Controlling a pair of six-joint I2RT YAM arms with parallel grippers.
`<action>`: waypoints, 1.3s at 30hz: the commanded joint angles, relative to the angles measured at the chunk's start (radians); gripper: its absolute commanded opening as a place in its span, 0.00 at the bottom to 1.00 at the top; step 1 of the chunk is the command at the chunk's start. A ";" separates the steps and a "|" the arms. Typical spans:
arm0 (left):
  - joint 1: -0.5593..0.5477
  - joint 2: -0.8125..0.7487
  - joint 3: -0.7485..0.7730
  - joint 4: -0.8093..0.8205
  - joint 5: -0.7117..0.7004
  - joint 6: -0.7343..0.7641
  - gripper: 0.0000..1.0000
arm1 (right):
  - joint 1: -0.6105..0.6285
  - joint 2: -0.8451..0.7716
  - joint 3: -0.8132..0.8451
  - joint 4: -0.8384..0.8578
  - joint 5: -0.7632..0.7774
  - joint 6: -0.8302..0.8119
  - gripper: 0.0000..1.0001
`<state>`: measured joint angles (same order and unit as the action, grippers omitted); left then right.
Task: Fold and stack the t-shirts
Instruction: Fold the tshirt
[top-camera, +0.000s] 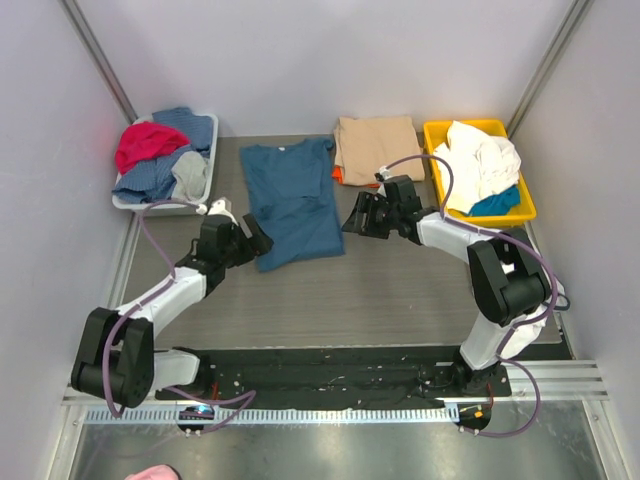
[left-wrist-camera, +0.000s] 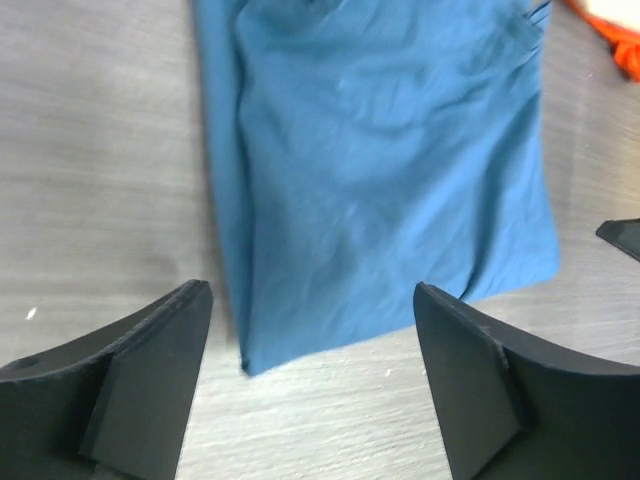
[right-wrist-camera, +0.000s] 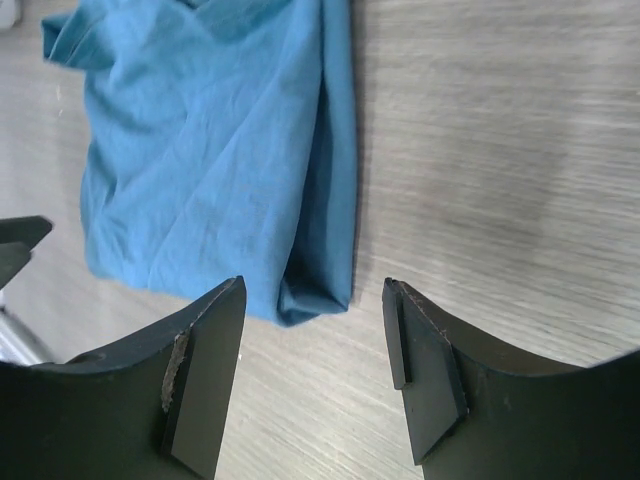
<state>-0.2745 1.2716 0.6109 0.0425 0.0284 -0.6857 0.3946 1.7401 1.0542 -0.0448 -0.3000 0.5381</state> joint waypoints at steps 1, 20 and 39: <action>0.000 -0.044 -0.048 0.054 0.016 -0.005 0.80 | 0.003 -0.050 -0.022 0.086 -0.085 -0.024 0.65; -0.003 0.058 -0.120 0.181 0.047 -0.005 0.54 | 0.032 -0.002 -0.025 0.100 -0.133 -0.030 0.64; -0.002 0.109 -0.105 0.215 0.059 -0.014 0.10 | 0.064 0.035 -0.048 0.114 -0.165 -0.024 0.58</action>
<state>-0.2749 1.3777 0.4931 0.2085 0.0772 -0.7002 0.4477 1.7679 1.0119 0.0277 -0.4347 0.5240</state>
